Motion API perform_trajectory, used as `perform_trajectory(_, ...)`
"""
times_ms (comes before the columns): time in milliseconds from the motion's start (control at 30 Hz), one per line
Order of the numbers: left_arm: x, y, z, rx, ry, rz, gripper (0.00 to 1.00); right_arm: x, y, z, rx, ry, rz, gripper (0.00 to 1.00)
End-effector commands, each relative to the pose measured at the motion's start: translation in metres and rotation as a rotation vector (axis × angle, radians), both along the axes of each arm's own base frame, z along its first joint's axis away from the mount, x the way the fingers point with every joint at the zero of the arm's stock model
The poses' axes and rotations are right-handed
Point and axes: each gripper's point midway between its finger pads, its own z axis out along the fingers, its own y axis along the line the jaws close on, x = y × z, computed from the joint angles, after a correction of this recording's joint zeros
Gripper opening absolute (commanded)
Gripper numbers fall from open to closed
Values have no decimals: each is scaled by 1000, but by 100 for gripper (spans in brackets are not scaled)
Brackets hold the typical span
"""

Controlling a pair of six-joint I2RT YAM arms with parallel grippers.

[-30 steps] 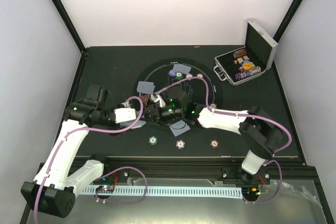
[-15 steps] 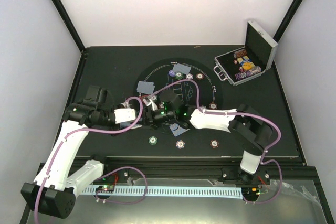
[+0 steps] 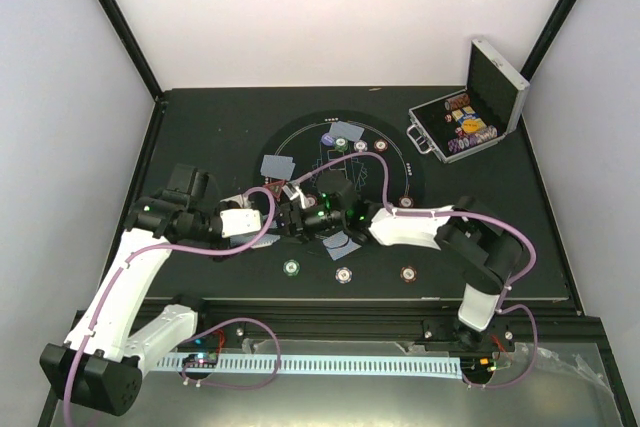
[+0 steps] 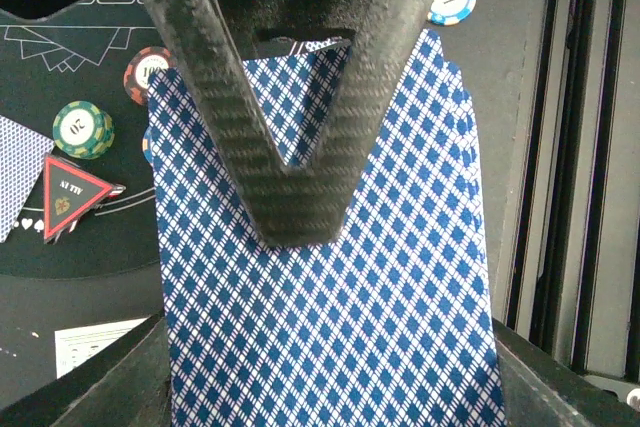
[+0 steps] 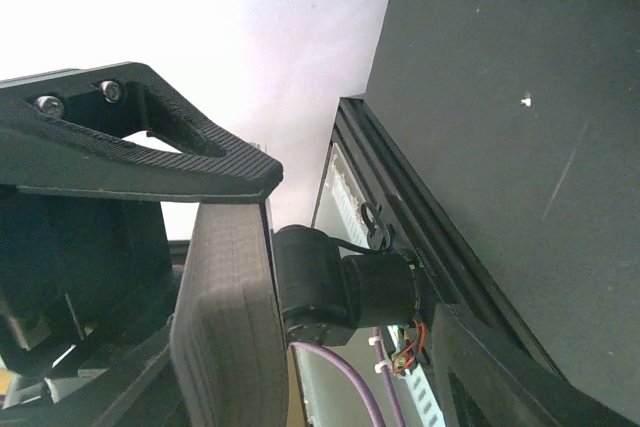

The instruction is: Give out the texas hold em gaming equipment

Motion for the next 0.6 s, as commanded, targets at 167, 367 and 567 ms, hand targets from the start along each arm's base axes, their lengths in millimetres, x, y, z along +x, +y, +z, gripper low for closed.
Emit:
perform_trajectory(167,4,-8,19,-59,-53,-16,2,12,-33,-47,-191,38,-62,56)
perform_trajectory(367,4,-8,18,-59,-60,-16,2,13,-28,-12,-127,9,-64,60)
perform_trajectory(567,5,-12,18,-80,-49,-19,1,-8,6,26,-1,14,-3,71)
